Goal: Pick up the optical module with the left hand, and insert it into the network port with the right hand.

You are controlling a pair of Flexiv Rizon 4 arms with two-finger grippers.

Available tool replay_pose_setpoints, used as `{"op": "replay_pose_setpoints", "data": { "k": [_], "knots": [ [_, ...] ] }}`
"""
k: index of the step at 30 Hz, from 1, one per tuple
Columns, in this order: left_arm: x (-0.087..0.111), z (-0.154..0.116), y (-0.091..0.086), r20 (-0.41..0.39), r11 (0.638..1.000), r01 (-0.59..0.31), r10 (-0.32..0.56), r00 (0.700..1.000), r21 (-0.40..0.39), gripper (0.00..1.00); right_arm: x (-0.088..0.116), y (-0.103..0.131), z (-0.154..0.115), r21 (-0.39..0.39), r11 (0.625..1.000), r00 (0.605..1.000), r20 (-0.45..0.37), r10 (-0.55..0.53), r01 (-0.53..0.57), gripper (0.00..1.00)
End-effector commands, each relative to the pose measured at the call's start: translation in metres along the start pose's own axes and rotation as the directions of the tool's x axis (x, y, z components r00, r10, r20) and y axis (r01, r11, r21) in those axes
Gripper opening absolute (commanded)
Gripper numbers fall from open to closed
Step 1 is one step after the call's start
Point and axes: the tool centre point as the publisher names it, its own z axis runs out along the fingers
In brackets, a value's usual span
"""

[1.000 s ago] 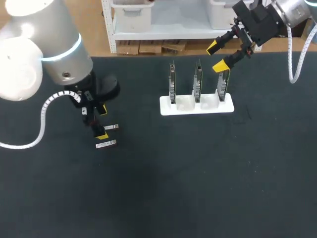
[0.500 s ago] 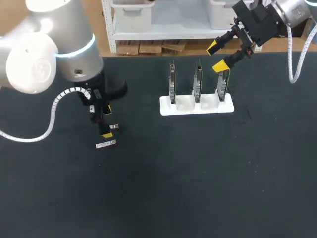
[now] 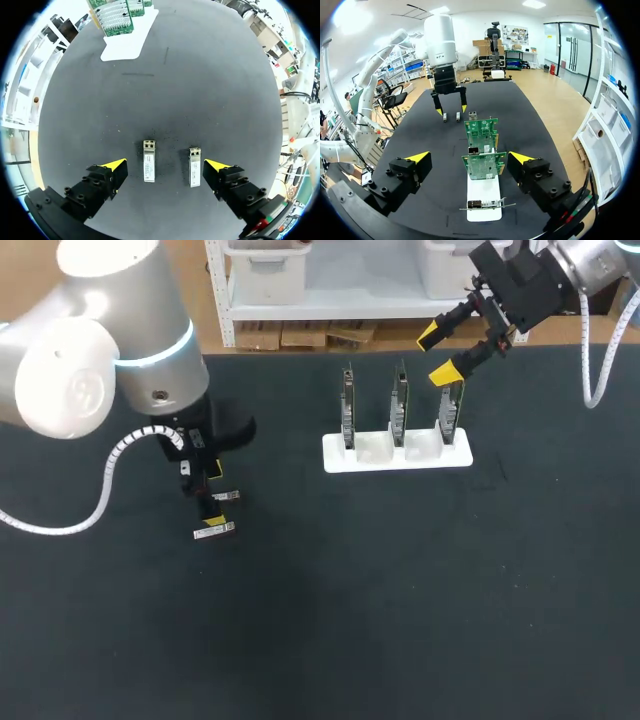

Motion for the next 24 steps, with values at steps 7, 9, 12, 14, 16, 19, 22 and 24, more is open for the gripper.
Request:
{"op": "replay_pose_setpoints", "data": {
  "k": [7,9,12,14,16,19,22,24],
  "knots": [
    [0.004,0.002,0.001,-0.009,1.0,0.008,-0.008,1.0,0.002,1.0,0.0,0.001,0.0,0.003,1.0,1.0,0.0,0.0,0.0,1.0],
    [0.003,0.001,0.002,-0.011,1.0,0.009,-0.009,1.0,0.002,1.0,0.0,0.001,0.0,0.003,1.0,1.0,0.0,0.0,0.0,1.0],
    [0.003,0.001,0.003,-0.014,1.0,0.01,-0.01,1.0,0.003,1.0,0.0,0.001,0.0,0.003,1.0,1.0,0.0,0.0,0.0,1.0],
    [0.003,0.001,0.005,-0.016,1.0,0.012,-0.012,1.0,0.004,1.0,0.0,0.001,0.0,0.003,1.0,1.0,0.0,0.0,0.0,1.0],
    [0.004,0.001,0.007,-0.018,1.0,0.013,-0.013,1.0,0.004,1.0,0.0,0.001,0.0,0.003,1.0,1.0,0.0,0.0,0.0,1.0],
    [0.004,0.002,0.01,-0.017,1.0,0.017,-0.017,1.0,0.011,1.0,0.0,0.001,0.0,0.003,1.0,1.0,0.0,0.0,0.0,1.0],
    [0.005,0.004,0.012,-0.023,1.0,0.026,-0.026,0.999,0.016,1.0,0.0,0.001,0.0,0.003,1.0,1.0,0.0,0.0,0.0,1.0],
    [0.005,0.004,0.014,-0.025,0.999,0.029,-0.028,0.999,0.017,1.0,0.0,0.001,0.0,0.003,1.0,1.0,0.0,0.0,0.0,1.0]
  ]
}}
